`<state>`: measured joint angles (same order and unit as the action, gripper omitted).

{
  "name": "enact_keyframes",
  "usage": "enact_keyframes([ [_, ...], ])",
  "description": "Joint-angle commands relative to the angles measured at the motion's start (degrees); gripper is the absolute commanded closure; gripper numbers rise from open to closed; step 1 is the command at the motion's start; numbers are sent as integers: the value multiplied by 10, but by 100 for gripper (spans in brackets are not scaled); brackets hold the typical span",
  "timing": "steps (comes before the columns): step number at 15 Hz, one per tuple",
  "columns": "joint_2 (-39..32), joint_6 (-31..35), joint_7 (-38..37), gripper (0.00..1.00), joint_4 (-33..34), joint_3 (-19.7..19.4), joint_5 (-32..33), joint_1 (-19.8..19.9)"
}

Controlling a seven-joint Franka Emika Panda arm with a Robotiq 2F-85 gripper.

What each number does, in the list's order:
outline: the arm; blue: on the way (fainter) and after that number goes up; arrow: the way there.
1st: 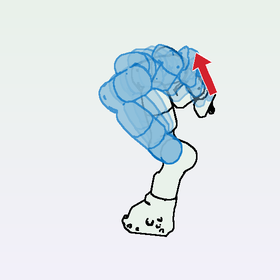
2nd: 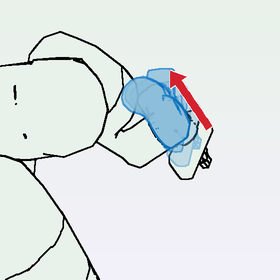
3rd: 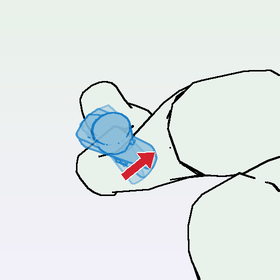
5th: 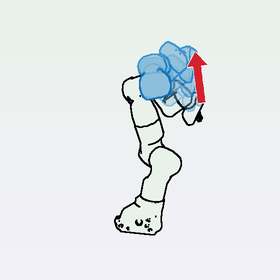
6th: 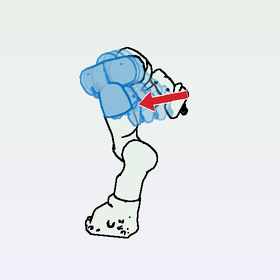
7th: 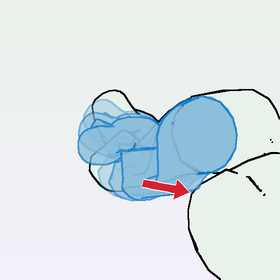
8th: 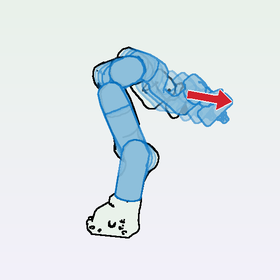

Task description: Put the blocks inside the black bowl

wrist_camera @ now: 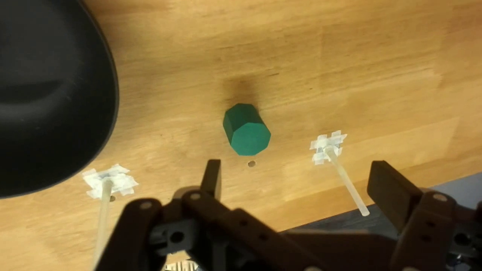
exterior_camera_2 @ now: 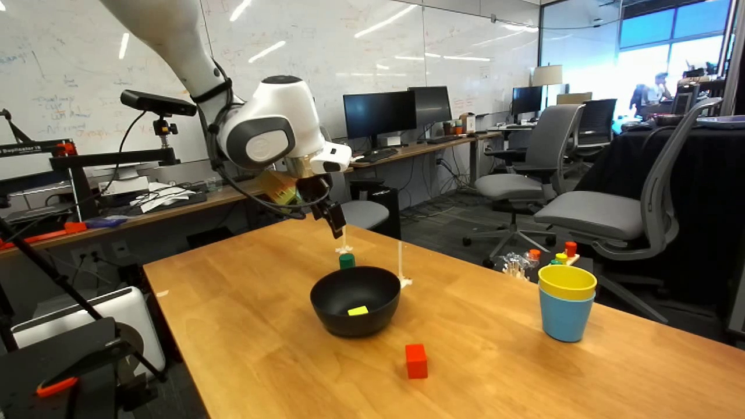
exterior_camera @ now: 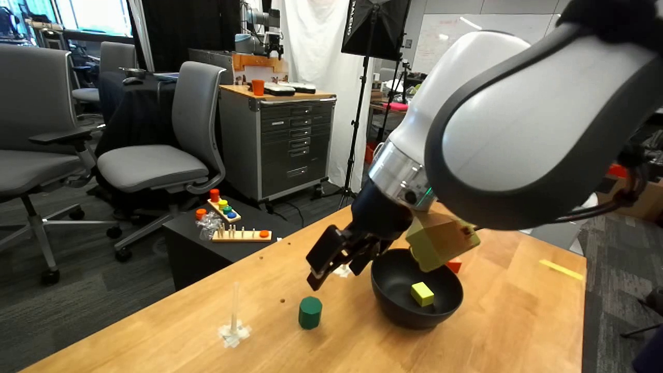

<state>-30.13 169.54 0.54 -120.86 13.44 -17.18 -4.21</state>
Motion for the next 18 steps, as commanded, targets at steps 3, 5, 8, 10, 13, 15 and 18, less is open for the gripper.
enact_keyframes([
  [3, -91, 40, -51, 0, 82, -41, 36, -34],
  [5, -114, 32, -70, 0, 110, -55, 39, -42],
  [8, -141, 16, -97, 0, 146, -72, 38, -53],
  [10, -156, 6, -107, 0, 164, -72, 35, -54],
  [13, -170, -16, -119, 0, 181, -67, 32, -55],
  [15, -177, -29, -126, 0, 189, -65, 30, -57],
  [18, -186, -41, -136, 0, 201, -67, 30, -61],
])
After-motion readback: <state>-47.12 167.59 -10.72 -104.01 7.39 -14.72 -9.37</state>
